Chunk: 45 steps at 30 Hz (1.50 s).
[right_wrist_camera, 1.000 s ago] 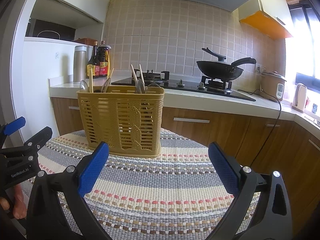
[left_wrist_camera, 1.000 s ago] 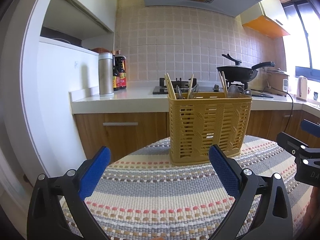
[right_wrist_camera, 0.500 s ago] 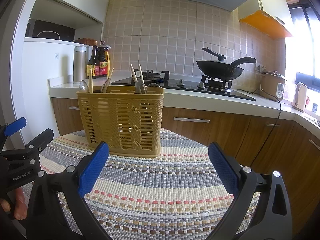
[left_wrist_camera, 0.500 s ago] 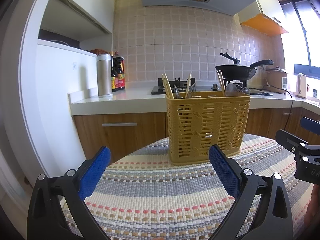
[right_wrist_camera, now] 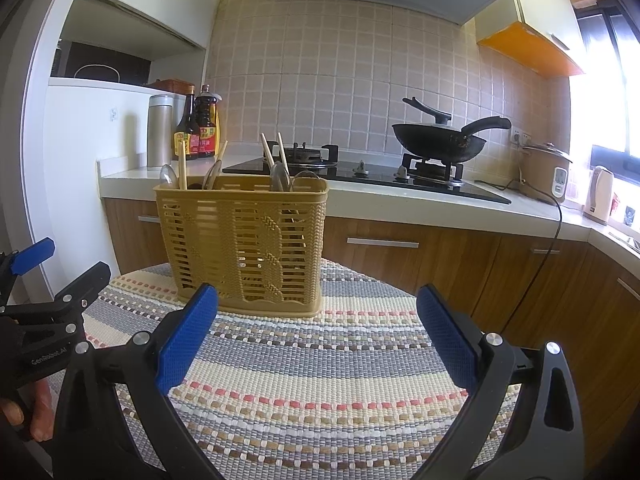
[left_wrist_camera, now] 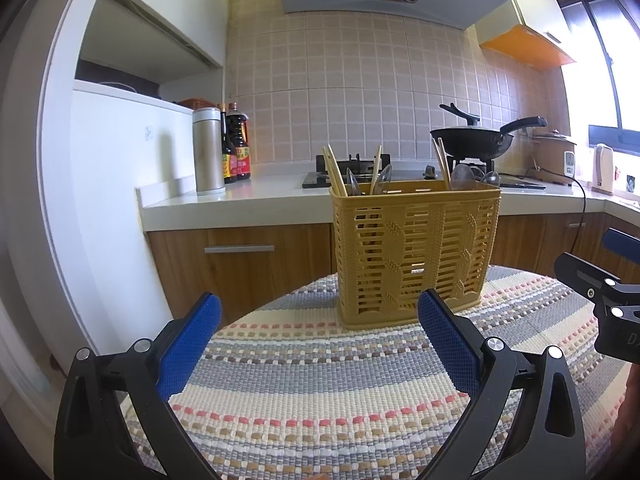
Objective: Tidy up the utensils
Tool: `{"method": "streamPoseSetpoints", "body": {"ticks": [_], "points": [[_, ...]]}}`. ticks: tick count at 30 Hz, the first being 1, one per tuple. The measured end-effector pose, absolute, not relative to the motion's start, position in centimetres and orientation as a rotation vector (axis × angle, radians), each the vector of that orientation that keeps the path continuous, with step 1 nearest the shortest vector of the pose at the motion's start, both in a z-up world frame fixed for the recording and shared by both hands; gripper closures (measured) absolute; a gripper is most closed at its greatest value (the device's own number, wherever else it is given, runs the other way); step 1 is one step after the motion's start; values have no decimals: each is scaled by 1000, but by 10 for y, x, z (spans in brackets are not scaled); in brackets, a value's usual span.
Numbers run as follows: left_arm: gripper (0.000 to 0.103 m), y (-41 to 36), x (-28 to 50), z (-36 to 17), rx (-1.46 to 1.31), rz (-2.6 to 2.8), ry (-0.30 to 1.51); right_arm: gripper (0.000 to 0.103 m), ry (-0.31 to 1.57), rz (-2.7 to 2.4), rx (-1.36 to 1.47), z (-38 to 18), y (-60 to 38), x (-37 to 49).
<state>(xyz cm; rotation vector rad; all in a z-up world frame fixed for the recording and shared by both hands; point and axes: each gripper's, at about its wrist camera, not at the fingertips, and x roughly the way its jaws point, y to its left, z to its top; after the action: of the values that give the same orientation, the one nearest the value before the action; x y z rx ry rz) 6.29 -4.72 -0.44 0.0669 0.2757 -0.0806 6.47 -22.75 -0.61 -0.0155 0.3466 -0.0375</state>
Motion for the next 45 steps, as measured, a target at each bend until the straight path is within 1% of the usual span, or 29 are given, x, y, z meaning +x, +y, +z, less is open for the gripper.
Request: {"method": "streamPoseSetpoints", "body": {"ticks": [45], "points": [[8, -46, 64, -5, 56, -82, 290, 8, 344, -27, -25, -8, -223, 65]]}}
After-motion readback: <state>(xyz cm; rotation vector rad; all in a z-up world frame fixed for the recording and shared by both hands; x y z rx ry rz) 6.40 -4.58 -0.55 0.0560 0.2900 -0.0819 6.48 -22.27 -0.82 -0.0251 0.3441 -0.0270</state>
